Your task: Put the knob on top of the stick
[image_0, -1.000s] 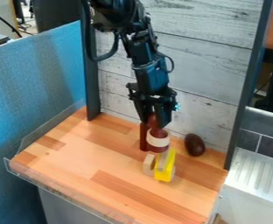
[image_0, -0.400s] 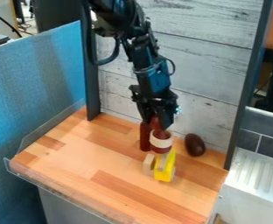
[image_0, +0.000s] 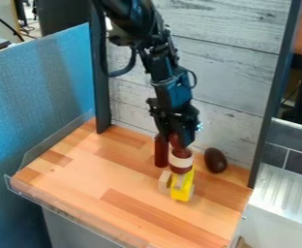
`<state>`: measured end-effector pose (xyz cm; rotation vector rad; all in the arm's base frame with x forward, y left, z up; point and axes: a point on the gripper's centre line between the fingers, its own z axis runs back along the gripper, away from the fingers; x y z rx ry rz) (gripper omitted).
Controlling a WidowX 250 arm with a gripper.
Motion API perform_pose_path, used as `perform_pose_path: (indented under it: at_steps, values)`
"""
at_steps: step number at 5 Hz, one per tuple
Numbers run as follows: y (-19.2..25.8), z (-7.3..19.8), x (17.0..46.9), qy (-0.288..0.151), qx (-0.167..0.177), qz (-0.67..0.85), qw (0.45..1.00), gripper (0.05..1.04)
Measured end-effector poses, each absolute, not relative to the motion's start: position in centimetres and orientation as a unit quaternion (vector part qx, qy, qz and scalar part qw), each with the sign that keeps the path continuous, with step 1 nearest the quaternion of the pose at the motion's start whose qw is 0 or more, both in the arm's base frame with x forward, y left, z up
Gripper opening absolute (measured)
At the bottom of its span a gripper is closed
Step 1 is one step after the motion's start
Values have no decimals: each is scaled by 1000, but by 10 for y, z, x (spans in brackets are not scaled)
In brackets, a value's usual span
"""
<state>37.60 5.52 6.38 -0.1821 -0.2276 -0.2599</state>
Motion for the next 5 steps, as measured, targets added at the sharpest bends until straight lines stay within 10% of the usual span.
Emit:
perform_pose_path:
  at_steps: [5]
  values:
    - [53, 58, 376, -111, -92, -143, 979, 563]
